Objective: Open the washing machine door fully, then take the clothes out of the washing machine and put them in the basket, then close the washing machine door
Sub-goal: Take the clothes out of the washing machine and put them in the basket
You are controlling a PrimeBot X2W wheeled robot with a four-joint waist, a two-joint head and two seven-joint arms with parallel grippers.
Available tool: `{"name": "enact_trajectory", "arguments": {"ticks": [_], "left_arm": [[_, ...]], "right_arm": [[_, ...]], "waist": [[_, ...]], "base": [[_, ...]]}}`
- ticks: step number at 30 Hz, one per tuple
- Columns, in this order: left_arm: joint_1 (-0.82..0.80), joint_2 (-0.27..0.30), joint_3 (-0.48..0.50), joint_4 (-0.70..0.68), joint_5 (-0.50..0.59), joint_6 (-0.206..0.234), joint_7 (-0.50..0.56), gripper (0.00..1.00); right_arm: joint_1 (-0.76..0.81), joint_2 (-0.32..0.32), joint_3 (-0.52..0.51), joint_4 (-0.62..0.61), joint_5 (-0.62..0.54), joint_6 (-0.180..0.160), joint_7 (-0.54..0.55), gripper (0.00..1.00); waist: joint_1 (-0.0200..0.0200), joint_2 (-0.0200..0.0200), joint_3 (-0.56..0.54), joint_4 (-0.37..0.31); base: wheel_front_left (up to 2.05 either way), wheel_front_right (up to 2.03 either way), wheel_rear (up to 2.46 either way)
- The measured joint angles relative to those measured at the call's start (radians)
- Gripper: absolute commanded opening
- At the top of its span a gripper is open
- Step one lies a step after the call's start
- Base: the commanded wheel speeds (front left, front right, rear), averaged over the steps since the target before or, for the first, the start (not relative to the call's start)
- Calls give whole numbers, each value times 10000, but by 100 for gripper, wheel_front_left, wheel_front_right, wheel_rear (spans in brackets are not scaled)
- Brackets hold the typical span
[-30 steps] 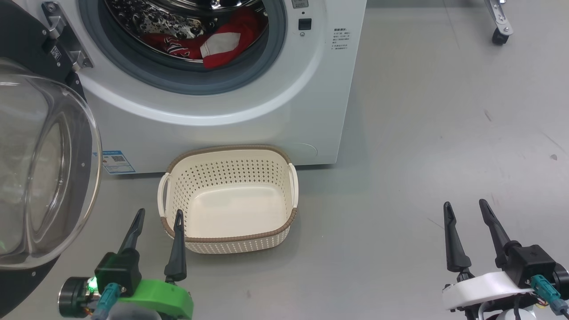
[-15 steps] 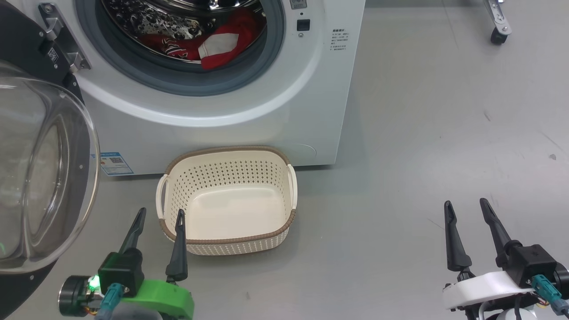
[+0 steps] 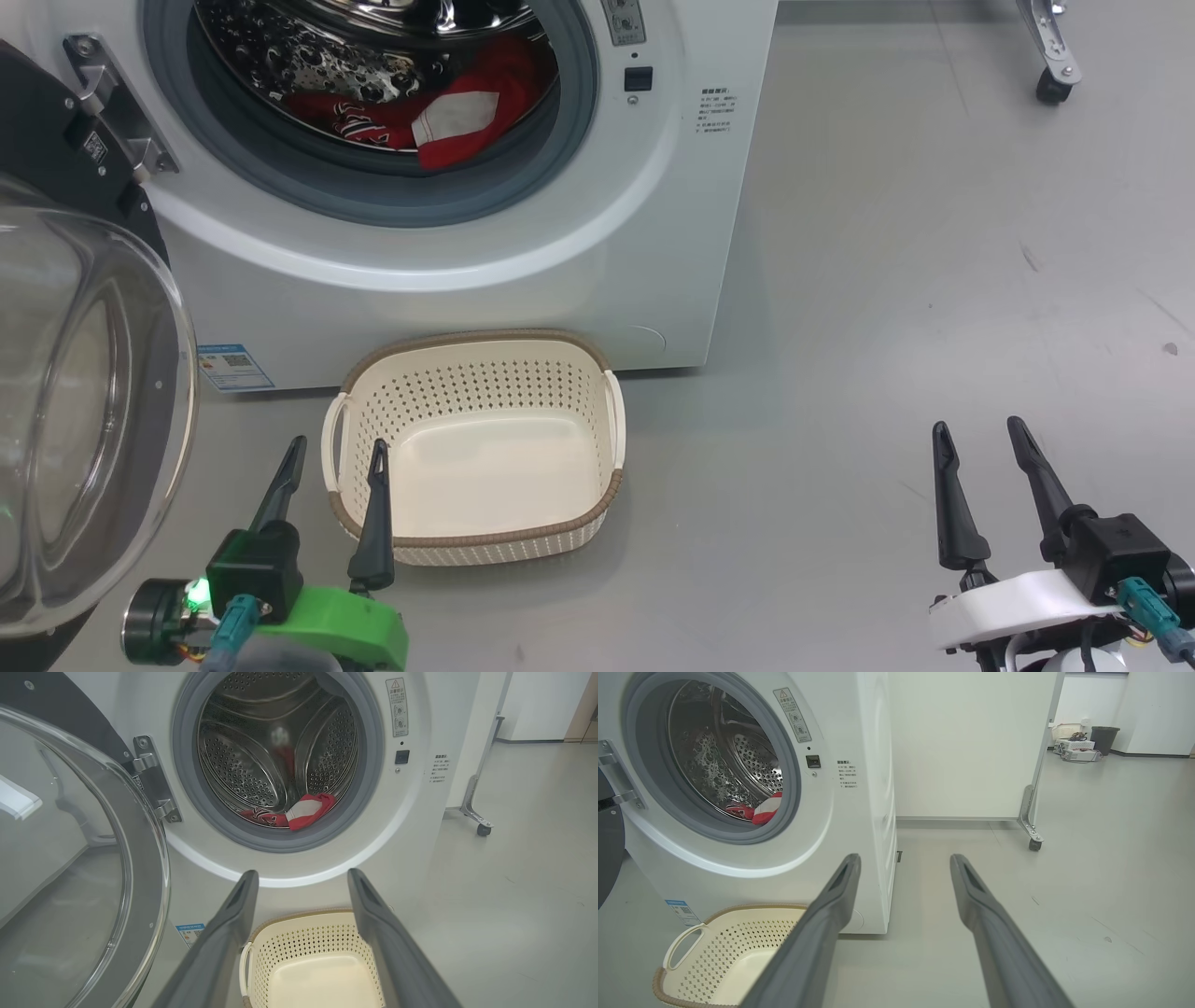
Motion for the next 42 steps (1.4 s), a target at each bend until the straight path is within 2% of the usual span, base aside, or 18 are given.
{"name": "enact_trajectory", "arguments": {"ticks": [21,42], "left_arm": [[-13,-4,84,38,-2,73,58,100],[-18,-4,79,50,-2,77,-27,100]], "right_arm": [[-1,4,10,75,2,17,0,100],[-2,10,23,180,13,21,0,100]], "waist": [[1,0,44,80],[0,0,11,22]], "base": [[100,-100,0],[21,-21,0]]}}
